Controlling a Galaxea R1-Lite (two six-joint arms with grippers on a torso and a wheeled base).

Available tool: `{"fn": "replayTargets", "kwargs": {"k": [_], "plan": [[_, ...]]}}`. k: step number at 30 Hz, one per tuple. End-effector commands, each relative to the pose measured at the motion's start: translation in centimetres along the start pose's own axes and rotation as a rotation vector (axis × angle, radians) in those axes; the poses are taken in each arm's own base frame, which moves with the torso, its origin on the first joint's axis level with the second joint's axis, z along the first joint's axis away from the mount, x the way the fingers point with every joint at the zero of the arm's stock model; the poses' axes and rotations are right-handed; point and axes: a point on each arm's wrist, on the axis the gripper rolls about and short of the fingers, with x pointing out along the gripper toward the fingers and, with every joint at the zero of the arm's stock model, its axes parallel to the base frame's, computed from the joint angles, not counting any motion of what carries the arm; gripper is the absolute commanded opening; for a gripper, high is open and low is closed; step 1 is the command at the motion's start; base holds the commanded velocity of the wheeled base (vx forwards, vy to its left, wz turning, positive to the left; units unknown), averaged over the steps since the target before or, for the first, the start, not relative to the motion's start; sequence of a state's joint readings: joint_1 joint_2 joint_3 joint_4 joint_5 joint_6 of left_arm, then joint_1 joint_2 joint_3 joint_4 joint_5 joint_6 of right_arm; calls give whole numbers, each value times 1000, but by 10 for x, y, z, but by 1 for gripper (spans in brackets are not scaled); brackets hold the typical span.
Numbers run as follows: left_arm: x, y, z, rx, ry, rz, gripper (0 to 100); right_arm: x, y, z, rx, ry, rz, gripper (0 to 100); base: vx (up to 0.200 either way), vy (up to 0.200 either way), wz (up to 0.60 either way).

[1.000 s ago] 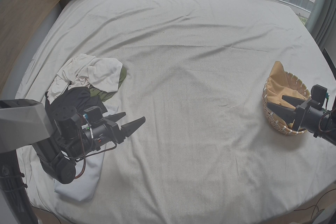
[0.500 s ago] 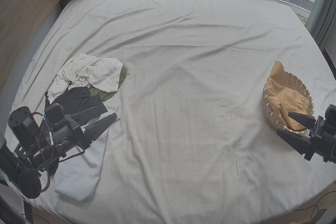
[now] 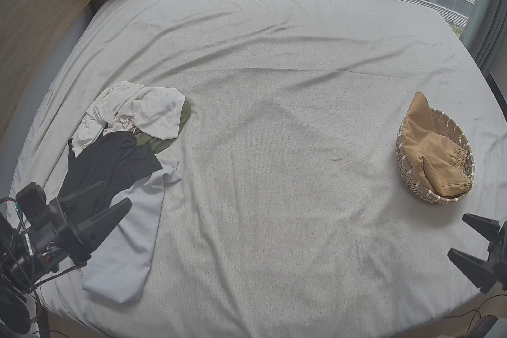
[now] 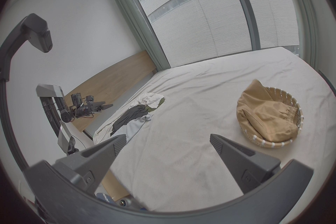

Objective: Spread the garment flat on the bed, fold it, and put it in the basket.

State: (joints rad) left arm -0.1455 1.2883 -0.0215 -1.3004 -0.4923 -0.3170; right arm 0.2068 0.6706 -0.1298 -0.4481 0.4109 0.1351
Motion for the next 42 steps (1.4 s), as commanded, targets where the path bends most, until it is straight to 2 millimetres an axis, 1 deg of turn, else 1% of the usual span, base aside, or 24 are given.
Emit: {"fn": "replayTargets", "kwargs": {"k": [1,2,3,6,9,10,11,12,13,14,15,16,18,20,23,24,25,30,33,35,36,37,39,42], "plan": [[-53,-28,4,43,-88,3,100,-41,15,-18,-39,-117,-62,100,0,0,0],[-60,-31,1,38,-83,16,100,-45,16,-23,-39,-120,-74,100,0,0,0],[-63,-33,-1,37,-81,18,100,-47,17,-25,-37,-120,-82,100,0,0,0],[-89,-43,-16,29,-60,29,100,-58,22,-42,-33,-118,-152,100,0,0,0],[-104,-50,-23,31,-65,32,100,-64,26,-59,-28,-108,-192,100,0,0,0],[-112,-54,-25,33,-73,34,100,-67,28,-68,-25,-108,-209,100,0,0,0],[-113,-54,-25,33,-73,34,100,-67,28,-69,-25,-106,-213,100,0,0,0],[-120,-58,-29,35,-76,47,100,-67,25,-79,-32,-84,-247,100,0,0,0],[-121,-58,-29,34,-75,51,100,-67,25,-79,-36,-82,-253,100,0,0,0],[-129,-61,-34,47,-93,69,100,-67,21,-79,-69,-104,-388,100,0,0,0],[-133,-63,-38,57,-100,82,100,-67,19,-78,-74,-119,-467,100,0,0,0],[-134,-63,-39,63,-102,86,100,-67,19,-79,-76,-124,-499,100,0,0,0],[-140,-65,-49,91,-121,129,100,-67,15,-80,-100,-149,-619,100,0,0,0],[-146,-67,-59,126,-138,167,100,-67,14,-79,-113,-176,-670,100,0,0,0],[-147,-62,-72,182,-115,248,100,-66,13,-79,-147,-182,-682,100,0,0,0],[-147,-61,-73,188,-114,259,100,-66,13,-79,-149,-181,-681,100,0,0,0],[-146,-56,-81,207,-103,318,100,-66,13,-80,-150,-175,-667,100,0,0,0],[-146,-54,-80,218,-113,373,100,-67,15,-80,-123,-135,-626,100,0,0,0],[-147,-52,-80,249,-133,497,100,-67,15,-80,-130,-140,-598,100,0,0,0],[-148,-50,-80,260,-139,578,100,-66,16,-80,-149,-130,-541,100,0,0,0],[-148,-50,-80,260,-139,578,100,-66,16,-80,-149,-130,-541,100,0,0,0],[-149,-48,-83,293,-100,639,100,-66,16,-80,-154,-126,-528,100,0,0,0],[-149,-47,-87,295,-50,653,100,-66,16,-80,-154,-125,-528,100,0,0,0],[-149,-48,-85,305,-69,626,100,-66,16,-80,-143,-133,-532,100,0,0,0]]}}
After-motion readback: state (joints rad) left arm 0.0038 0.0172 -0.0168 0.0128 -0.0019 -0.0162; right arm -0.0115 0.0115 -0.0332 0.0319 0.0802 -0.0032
